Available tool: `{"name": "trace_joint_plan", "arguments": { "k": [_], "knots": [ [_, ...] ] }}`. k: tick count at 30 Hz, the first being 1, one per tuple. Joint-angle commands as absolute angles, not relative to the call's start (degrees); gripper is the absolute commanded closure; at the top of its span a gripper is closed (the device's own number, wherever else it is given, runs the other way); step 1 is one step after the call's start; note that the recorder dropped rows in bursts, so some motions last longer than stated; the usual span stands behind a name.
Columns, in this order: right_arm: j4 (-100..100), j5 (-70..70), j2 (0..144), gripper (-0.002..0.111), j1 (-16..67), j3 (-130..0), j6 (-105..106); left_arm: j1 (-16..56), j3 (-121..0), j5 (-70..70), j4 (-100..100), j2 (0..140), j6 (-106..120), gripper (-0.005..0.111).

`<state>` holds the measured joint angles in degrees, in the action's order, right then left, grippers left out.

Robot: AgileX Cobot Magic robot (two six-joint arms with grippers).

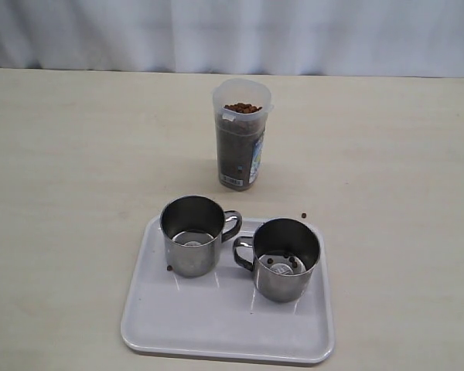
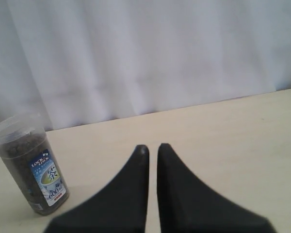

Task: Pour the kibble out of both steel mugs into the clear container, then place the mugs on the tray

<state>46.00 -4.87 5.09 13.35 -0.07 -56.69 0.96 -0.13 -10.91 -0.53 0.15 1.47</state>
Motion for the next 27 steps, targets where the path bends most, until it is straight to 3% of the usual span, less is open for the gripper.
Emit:
{"name": "trace_joint_plan", "arguments": {
  "k": [1,4,27],
  "knots": [
    [29.8,-13.9,0.0,0.104,14.1,0.0,-37.8,1.4,0.0,-10.7,-0.7,0.0,1.2,0.107],
    [6.1,-14.6,0.0,0.104,8.4,0.0,-7.8,1.4,0.0,-10.4,-0.7,0.0,1.2,0.107],
    [5.3,-8.8,0.0,0.104,7.5,0.0,-6.4,1.4,0.0,-10.4,-0.7,0.0,1.2,0.107]
  ]
}}
